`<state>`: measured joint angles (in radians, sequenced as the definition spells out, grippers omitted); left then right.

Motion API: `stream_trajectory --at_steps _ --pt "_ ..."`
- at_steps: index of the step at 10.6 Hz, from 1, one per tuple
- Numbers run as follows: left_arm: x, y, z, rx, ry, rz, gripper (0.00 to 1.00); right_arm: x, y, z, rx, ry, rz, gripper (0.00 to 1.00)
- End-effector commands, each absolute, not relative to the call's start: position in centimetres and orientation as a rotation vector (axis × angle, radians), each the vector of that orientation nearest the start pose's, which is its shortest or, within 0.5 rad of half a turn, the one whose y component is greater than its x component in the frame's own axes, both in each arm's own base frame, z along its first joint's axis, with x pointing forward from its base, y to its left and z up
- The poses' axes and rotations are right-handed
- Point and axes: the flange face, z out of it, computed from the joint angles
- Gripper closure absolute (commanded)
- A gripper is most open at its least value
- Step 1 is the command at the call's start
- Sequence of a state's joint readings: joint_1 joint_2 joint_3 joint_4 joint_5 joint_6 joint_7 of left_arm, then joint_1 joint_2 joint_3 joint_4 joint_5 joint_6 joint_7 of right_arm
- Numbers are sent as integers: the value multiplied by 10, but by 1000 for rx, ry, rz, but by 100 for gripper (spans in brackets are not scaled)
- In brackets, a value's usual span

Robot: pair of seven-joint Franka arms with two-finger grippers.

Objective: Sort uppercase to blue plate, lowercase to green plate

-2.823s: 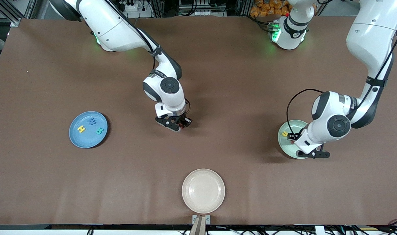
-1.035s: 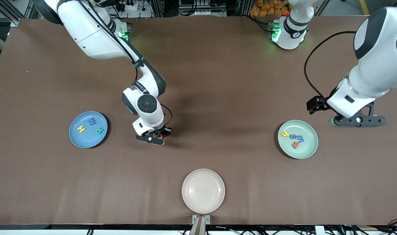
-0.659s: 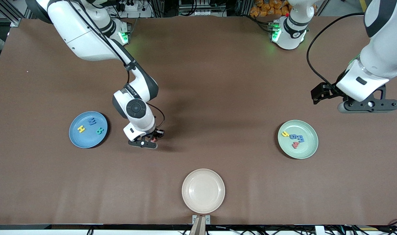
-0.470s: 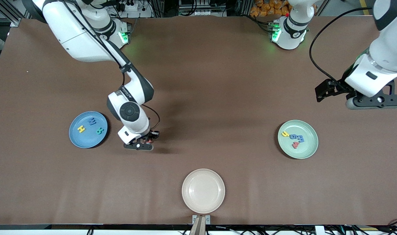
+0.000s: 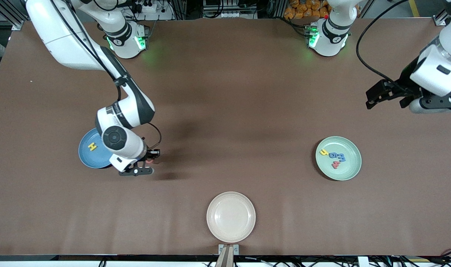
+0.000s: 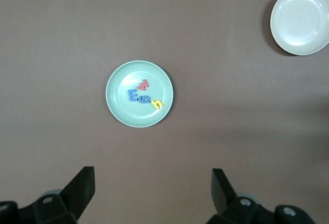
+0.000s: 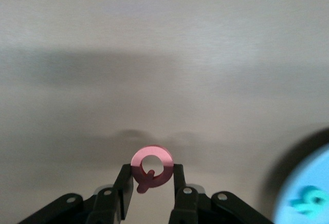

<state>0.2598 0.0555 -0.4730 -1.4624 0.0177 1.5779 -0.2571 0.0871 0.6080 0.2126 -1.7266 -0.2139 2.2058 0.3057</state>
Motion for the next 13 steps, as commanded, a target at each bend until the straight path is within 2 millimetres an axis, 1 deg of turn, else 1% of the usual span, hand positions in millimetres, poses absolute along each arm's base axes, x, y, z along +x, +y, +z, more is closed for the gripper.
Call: stream_trajectory --at_steps 1,2,3,4,5,7,8,10,12,13 --pt "550 -97 658 -3193 -110 -76 0 633 129 239 -3213 -296 196 71" --pt "548 -101 657 -3196 -102 -58 0 629 101 237 -3195 -343 232 71" --pt "547 -102 656 -3190 -99 -47 0 629 72 239 -3168 -401 251 71" --pt "547 -97 655 -3187 -116 -34 0 627 46 238 -3151 -459 291 71" --pt "548 -90 654 -3188 -138 -29 0 626 24 239 -3126 -492 329 71" --pt "547 -92 653 -3187 -133 -24 0 625 -11 239 -3104 -575 352 70" --pt "548 -88 652 -3184 -140 -23 0 625 -22 237 -3097 -604 345 70" --pt "549 -83 651 -3174 -148 -24 0 625 -29 231 -3098 -625 316 67" --pt "550 -77 652 -3157 -149 -31 0 620 -39 221 -3099 -652 275 67" --pt "547 -81 656 -3088 -115 -59 0 619 -40 220 -3100 -651 277 63"
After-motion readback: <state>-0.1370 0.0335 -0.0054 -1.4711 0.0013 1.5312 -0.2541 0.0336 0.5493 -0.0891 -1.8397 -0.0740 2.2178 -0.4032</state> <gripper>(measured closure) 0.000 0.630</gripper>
